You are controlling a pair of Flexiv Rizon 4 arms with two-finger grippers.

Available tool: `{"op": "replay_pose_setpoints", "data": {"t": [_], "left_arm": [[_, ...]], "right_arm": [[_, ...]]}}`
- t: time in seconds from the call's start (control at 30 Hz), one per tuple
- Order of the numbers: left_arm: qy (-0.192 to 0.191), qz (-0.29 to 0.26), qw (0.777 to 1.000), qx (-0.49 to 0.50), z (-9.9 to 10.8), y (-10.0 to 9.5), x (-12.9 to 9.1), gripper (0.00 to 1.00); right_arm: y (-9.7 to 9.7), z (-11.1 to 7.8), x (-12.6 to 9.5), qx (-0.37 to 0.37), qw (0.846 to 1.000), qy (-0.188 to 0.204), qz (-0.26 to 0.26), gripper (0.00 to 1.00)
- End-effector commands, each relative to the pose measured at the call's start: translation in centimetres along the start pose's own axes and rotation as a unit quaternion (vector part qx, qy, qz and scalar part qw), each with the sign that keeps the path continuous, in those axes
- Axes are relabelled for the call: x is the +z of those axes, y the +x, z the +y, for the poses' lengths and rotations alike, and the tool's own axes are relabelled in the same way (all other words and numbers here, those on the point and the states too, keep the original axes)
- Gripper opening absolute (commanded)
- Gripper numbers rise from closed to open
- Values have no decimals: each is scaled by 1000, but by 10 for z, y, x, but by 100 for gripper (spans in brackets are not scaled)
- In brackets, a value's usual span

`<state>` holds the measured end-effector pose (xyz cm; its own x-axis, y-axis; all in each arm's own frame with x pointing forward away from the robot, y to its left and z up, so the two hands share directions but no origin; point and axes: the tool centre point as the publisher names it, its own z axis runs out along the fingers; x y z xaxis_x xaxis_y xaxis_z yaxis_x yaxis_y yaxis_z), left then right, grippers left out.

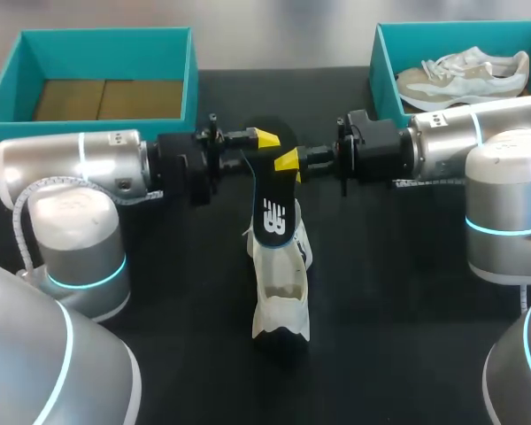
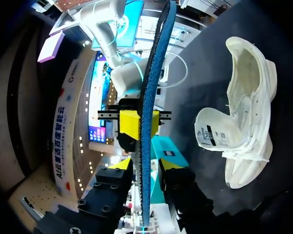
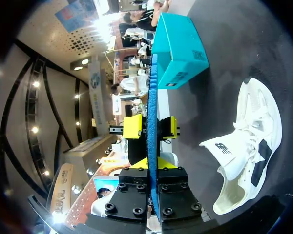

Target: Take the shoe out of the shoebox, open the shoe tongue, remove and reinsert the insole, then place the shoe into the shoebox

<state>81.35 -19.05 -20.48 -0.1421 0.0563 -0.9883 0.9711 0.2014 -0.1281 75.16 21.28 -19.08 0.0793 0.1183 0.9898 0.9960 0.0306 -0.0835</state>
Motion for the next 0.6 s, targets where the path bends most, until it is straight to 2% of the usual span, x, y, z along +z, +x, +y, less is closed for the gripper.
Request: {"op": "replay_pose_setpoints", "data": {"t": [0.03,0.6], "left_arm": [[1,0,1000,1,2,0,5,27],[4,0,1000,12,-3,0,5,21]], "right_arm": [[0,0,2,0,1000,-1,-1,0],[0,0,2,0,1000,-1,-1,0]]}}
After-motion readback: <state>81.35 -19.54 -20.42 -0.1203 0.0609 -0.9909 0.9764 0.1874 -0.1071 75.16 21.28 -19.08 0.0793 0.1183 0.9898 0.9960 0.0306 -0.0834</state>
